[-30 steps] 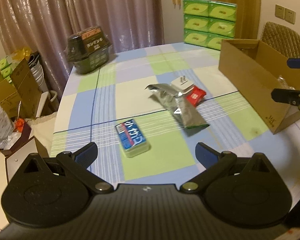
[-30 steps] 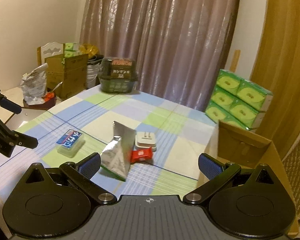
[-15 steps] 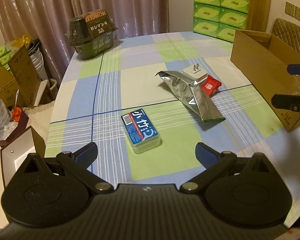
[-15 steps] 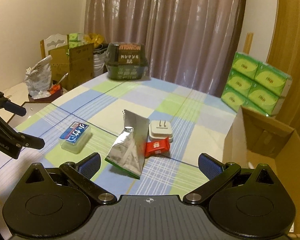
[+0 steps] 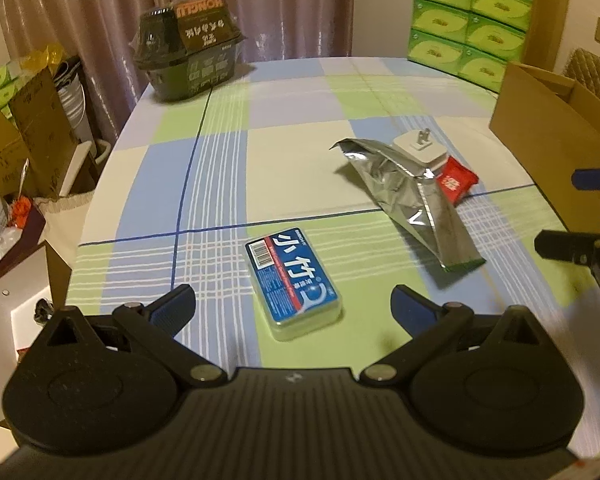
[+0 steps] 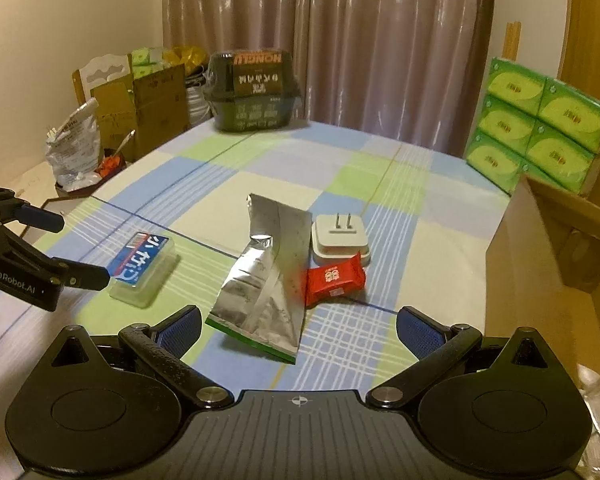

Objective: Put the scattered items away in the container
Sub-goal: 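Move both grippers back toward the foil pouch and blue box, then grasp the foil pouch with the right gripper while the left gripper grasps the blue toothpick box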

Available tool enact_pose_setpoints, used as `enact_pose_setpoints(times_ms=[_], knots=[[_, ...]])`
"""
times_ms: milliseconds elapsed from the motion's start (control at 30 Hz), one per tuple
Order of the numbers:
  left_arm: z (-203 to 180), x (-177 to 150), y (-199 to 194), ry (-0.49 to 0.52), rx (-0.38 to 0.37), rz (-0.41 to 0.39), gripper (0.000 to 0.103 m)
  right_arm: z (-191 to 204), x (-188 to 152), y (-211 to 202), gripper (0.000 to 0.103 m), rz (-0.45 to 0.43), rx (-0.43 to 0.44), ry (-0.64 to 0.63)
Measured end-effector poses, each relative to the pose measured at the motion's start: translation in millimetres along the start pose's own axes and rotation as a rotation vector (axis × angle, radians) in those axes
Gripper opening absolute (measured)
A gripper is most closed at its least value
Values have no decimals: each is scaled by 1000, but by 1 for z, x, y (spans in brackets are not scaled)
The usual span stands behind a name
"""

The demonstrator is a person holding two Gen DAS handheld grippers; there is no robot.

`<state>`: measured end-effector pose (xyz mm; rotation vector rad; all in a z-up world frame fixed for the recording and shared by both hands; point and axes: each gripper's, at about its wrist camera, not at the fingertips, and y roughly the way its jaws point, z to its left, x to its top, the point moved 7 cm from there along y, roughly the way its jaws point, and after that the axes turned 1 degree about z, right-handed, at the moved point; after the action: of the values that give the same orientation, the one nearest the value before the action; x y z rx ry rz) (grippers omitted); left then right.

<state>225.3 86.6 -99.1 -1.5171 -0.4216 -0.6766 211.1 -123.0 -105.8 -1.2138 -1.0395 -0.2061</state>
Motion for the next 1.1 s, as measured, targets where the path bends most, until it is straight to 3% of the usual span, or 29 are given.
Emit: enact_pose_setpoints(times_ms=[333,533,833,933,1100], knots=[[8,6,39,-64,2,4,100,-1,2,36,101,27,13,0],[11,9,50,-87,-4,-1,90,1,8,58,101,31,40,8],[15,11,62,-86,-8,21,65,7,25,86,100,49,82,15],[18,12,65,-93,-10,26,55,10,33,97,92,85,108,11],[23,12,66,-98,-1,24,55,9,41,117,86,123,106,8]])
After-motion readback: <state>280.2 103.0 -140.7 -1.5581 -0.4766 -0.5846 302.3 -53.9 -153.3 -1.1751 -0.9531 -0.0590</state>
